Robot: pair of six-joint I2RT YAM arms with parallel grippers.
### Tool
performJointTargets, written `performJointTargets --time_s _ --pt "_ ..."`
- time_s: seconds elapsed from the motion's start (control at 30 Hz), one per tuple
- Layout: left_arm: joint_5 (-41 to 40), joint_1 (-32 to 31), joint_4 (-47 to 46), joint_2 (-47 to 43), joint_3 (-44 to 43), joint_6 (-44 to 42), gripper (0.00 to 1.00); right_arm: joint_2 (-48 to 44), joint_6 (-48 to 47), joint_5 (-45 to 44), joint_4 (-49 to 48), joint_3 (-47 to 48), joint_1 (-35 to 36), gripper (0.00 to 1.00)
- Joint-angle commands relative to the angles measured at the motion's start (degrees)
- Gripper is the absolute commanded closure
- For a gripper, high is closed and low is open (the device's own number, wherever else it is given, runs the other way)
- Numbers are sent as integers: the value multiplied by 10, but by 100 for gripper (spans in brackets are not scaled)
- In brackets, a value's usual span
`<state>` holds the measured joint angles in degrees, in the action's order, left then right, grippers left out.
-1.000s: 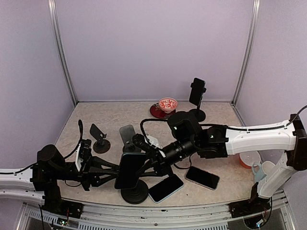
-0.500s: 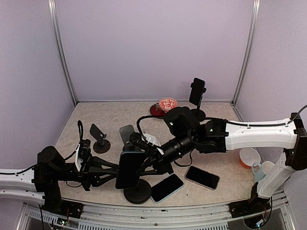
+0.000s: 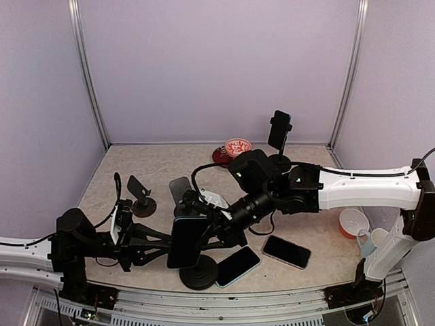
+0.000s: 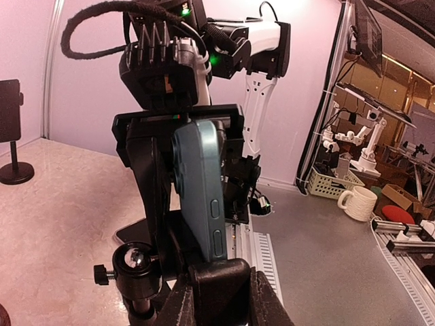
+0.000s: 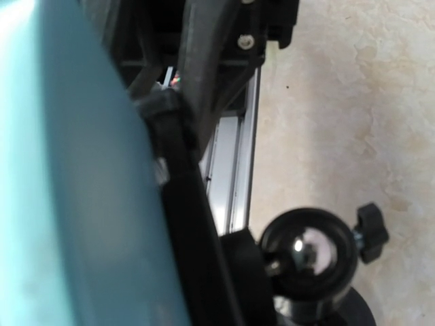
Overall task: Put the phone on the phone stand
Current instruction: Pick up the phone stand with the phone from the corner of the board.
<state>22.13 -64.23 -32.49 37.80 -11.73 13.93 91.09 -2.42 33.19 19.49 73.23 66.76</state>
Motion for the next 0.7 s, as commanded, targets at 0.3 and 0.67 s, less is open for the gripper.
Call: performJointTargets --time_s 0.3,0.67 --pt "-2 -9 -8 -24 -3 1 37 -88 -10 -80 -46 1 -42 91" --pt "-13 -8 2 -20 -13 -2 20 -221 -46 -95 -41 -71 -162 93"
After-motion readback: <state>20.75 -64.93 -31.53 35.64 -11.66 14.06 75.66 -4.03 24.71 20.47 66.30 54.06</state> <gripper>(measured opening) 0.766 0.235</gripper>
